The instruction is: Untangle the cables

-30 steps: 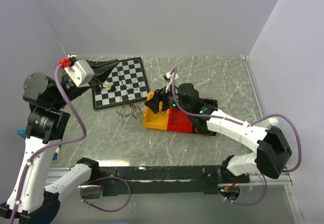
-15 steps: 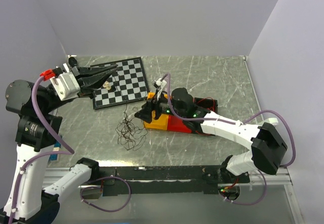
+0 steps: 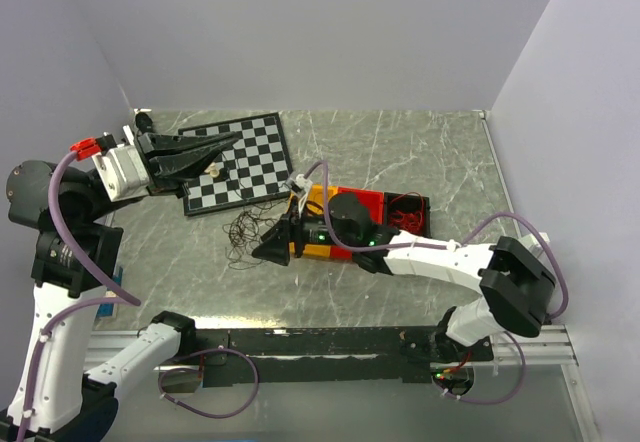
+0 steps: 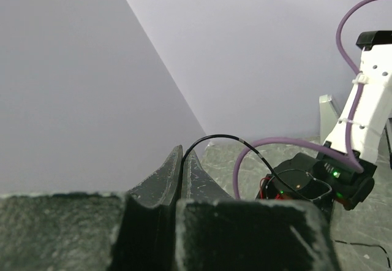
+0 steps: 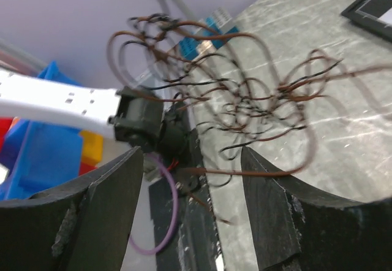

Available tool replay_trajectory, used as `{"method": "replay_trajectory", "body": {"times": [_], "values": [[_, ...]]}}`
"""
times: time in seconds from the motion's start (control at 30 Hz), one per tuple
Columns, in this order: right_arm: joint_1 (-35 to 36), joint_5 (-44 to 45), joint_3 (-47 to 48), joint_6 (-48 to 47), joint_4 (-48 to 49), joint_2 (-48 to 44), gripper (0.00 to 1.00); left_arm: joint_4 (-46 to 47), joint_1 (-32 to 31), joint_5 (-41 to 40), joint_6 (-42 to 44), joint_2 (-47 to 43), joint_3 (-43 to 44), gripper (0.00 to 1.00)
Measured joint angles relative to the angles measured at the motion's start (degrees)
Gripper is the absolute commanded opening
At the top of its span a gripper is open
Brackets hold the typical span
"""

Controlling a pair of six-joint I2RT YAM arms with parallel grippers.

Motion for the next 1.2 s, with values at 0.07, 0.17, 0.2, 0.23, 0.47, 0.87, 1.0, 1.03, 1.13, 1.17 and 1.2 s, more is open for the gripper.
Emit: {"method": "replay_trajectory", "body": {"times": [0.07, 0.17, 0.2, 0.23, 0.47, 0.87, 1.0, 1.03, 1.13, 1.17, 1.2], "values": [[0.00, 0.98, 1.25, 0.00, 0.07, 1.27, 0.71, 0.33, 0.00, 0.20, -0.66, 0.09, 0.00, 0.01], [0.00, 4.24, 2.03, -0.28, -0.52, 1.73, 0.72, 0.55, 0.00, 0.28, -1.53, 0.20, 0.00, 0.01], [0.00, 5.70, 2.21, -0.57, -0.96, 1.60, 0.73, 0.59, 0.00, 0.33, -1.73, 0.17, 0.00, 0.01], [0.00, 7.43, 2.38, -0.90, -1.57, 1.44, 0.73, 0.68, 0.00, 0.44, -1.97, 0.17, 0.00, 0.01], [0.13, 14.82, 2.49, -2.40, -3.32, -0.63, 0.65, 3.08, 0.00, 0.66, -4.02, 0.04, -0.42, 0.01], [2.78, 15.08, 5.79, -1.64, -6.19, 2.62, 0.27, 4.94, 0.00, 0.20, -5.46, 0.13, -0.02, 0.01], [3.67, 16.61, 2.38, -1.18, -6.25, 2.45, 0.00, 5.62, 0.00, -0.33, -5.51, 0.33, 1.46, 0.01], [3.87, 17.33, 0.70, -0.85, -6.34, 2.23, 0.00, 5.86, 0.00, -0.46, -5.51, 0.37, 1.88, 0.01], [4.52, 19.58, -5.11, 0.28, -7.54, 1.07, 0.00, 6.97, 0.00, -0.55, -5.64, 0.52, 3.23, 0.01], [4.68, 20.39, -7.08, 0.59, -8.13, 0.37, 0.00, 7.39, 0.00, -0.66, -5.70, 0.52, 3.61, 0.01], [4.87, 21.03, -8.55, 0.90, -8.85, -0.33, 0.00, 7.65, 0.00, -0.83, -5.73, 0.55, 3.96, 0.01]]}}
